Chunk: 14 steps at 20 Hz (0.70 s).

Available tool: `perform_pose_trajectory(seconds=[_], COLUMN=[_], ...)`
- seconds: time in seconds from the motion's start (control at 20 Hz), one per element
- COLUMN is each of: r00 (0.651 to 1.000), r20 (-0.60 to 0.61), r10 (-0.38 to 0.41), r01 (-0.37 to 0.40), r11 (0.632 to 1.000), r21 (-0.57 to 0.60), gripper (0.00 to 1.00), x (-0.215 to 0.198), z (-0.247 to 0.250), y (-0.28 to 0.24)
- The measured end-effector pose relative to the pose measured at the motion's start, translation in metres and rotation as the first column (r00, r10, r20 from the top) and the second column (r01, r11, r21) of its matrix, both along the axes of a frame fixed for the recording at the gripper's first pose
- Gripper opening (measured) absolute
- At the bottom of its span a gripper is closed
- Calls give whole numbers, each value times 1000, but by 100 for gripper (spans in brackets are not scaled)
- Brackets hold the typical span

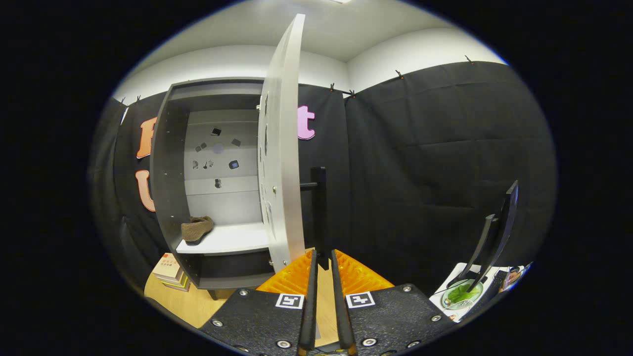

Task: Open the shoe cabinet door, grab the shoes and put them into the shoe cabinet, then close the shoe cabinet door.

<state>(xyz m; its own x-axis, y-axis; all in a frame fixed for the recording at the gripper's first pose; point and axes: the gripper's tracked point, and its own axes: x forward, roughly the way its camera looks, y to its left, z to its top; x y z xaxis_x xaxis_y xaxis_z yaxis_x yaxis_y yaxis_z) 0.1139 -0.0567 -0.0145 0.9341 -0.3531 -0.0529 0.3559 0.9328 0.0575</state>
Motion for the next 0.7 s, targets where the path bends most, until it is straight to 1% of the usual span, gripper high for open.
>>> perform_pose_trajectory(seconds=[0.15, 0.25, 0.35, 0.5, 0.7], r00=[1000, 1000, 1000, 1000, 1000], r20=[7, 0, 3, -3, -6], r10=[-14, -22, -9, -4, 30], r01=[14, 22, 9, 4, -29], r11=[1000, 1000, 1000, 1000, 1000], r21=[9, -5, 12, 7, 11], gripper=[17, 17, 17, 17, 17], x=[0, -1, 0, -2, -13], z=[1, -1, 0, -1, -5], y=[1, -1, 2, 3, 19])
